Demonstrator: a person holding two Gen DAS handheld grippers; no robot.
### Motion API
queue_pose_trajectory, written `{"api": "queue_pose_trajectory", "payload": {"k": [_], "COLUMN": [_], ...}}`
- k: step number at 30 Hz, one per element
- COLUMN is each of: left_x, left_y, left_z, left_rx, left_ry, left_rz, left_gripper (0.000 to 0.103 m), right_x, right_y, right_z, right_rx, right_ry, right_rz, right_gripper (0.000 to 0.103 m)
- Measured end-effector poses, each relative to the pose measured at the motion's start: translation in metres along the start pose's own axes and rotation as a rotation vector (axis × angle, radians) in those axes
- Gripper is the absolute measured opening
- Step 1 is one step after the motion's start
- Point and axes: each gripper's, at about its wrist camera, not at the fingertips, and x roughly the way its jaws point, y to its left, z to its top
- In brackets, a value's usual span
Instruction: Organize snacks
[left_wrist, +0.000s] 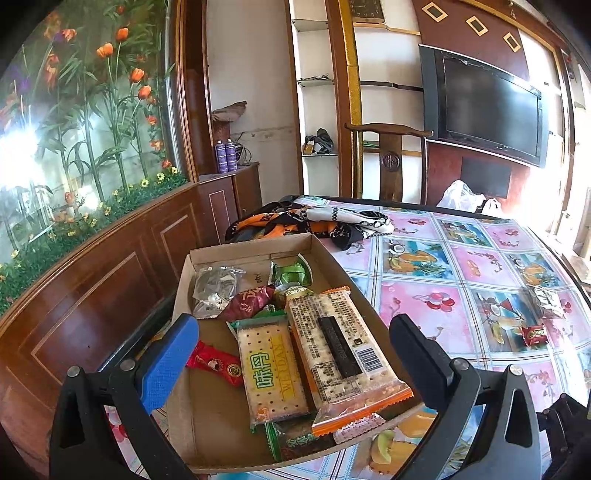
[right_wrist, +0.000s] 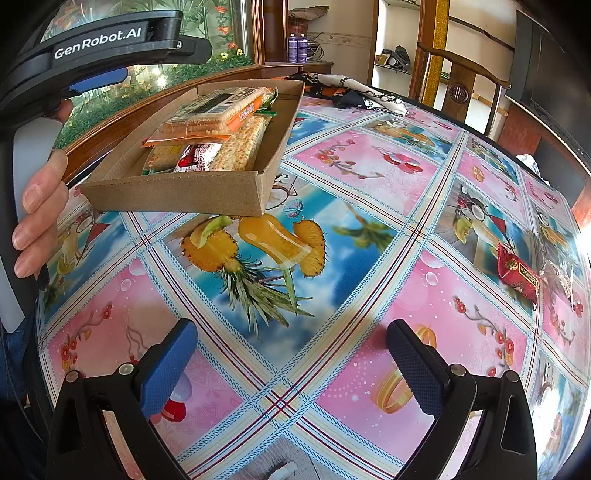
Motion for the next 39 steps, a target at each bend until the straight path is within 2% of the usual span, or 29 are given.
{"api": "queue_pose_trajectory", "payload": {"k": [18, 29, 39], "left_x": [-0.004, -0.007, -0.005], "left_y": [0.000, 0.000, 0.002], "left_z": [-0.001, 0.001, 0.001], "left_rx": [0.001, 0.000, 0.014], "left_ry": [-0.007, -0.010, 0.006], "left_rz": [-0.015, -0.002, 0.017], "left_gripper": [0.103, 0.103, 0.103], "right_x": [0.000, -0.006, -0.019], "right_y": [0.000, -0.001, -0.010], "right_z": [-0.001, -0.005, -0.007], "right_rx": [0.001, 0.056, 0.104], "right_ry": [0.000, -0.007, -0.071], "right_rz": [0.001, -0.047, -0.090], "right_gripper": [0.103, 0.103, 0.103]}}
